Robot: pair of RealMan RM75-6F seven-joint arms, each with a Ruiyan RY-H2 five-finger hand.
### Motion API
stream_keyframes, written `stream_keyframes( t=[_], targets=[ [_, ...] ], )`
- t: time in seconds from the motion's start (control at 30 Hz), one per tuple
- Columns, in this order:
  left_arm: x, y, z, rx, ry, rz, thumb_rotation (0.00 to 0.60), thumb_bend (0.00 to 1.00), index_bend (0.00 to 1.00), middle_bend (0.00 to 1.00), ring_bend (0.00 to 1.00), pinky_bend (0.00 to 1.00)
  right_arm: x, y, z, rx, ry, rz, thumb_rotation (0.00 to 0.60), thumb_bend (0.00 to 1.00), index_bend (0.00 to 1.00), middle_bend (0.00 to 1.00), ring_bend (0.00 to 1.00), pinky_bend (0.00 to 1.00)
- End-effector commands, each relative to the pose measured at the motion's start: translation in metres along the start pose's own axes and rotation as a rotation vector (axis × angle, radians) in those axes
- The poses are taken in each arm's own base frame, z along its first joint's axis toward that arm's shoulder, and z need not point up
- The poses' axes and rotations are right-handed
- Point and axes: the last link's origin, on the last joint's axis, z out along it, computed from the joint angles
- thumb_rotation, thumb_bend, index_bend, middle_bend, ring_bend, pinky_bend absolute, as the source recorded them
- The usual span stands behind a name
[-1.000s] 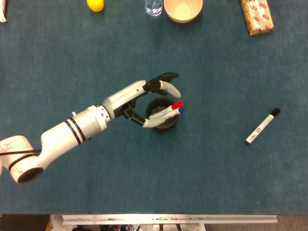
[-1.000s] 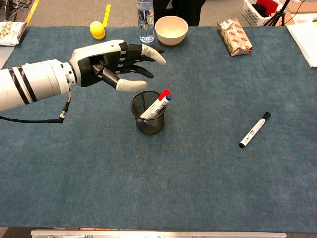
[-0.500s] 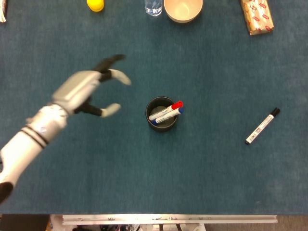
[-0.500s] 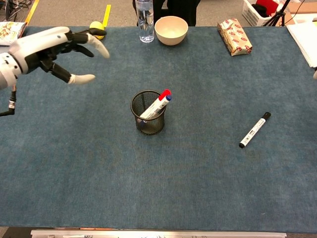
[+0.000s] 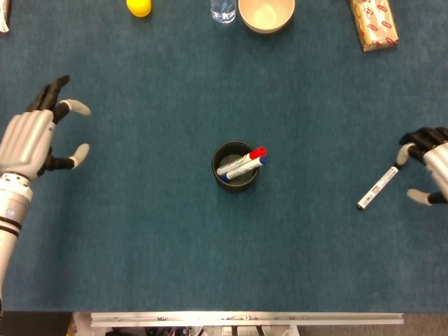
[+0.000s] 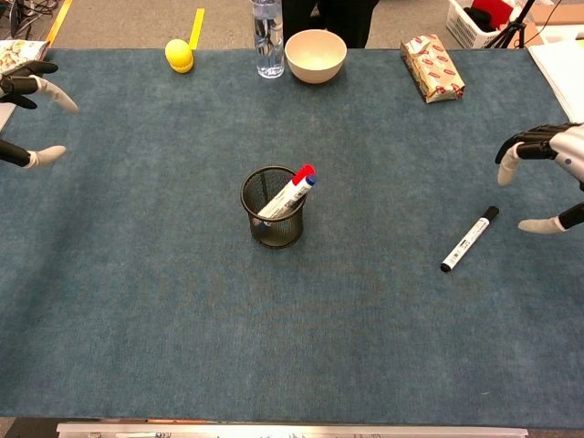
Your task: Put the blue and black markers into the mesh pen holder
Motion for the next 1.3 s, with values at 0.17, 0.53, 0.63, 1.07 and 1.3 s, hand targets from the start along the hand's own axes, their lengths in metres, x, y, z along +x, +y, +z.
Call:
stream_keyframes(
  t=[0.17, 0.53, 0.63, 1.07, 1.3],
  targets=[
    [0.003, -0.007, 0.001, 0.016, 0.039, 0.041, 0.600, 0.31, 0.32, 0.00, 0.00, 0.16, -0.018, -0.010, 0.008, 0.068, -0.021, -0.065, 0.600, 0.00, 0.47, 0.33, 0.26, 0.30],
    [0.004, -0.011, 0.000, 0.025, 0.074, 0.041, 0.600, 0.31, 0.32, 0.00, 0.00, 0.16, -0.032, -0.020, 0.018, 0.163, -0.026, -0.125, 0.600, 0.00, 0.47, 0.33, 0.25, 0.30],
    [0.004, -0.012, 0.000, 0.027, 0.076, 0.038, 0.600, 0.31, 0.32, 0.00, 0.00, 0.16, -0.034, -0.022, 0.020, 0.198, -0.031, -0.134, 0.600, 0.00, 0.47, 0.33, 0.25, 0.30],
    [0.001, -0.016, -0.002, 0.035, 0.072, 0.038, 0.600, 0.31, 0.32, 0.00, 0.00, 0.16, -0.049, -0.020, 0.019, 0.264, -0.096, -0.227, 0.600, 0.08, 0.48, 0.33, 0.25, 0.30],
    [0.000, -0.017, -0.002, 0.038, 0.068, 0.036, 0.600, 0.31, 0.32, 0.00, 0.00, 0.16, -0.057, -0.016, 0.017, 0.256, -0.129, -0.247, 0.600, 0.14, 0.48, 0.33, 0.25, 0.30]
  ],
)
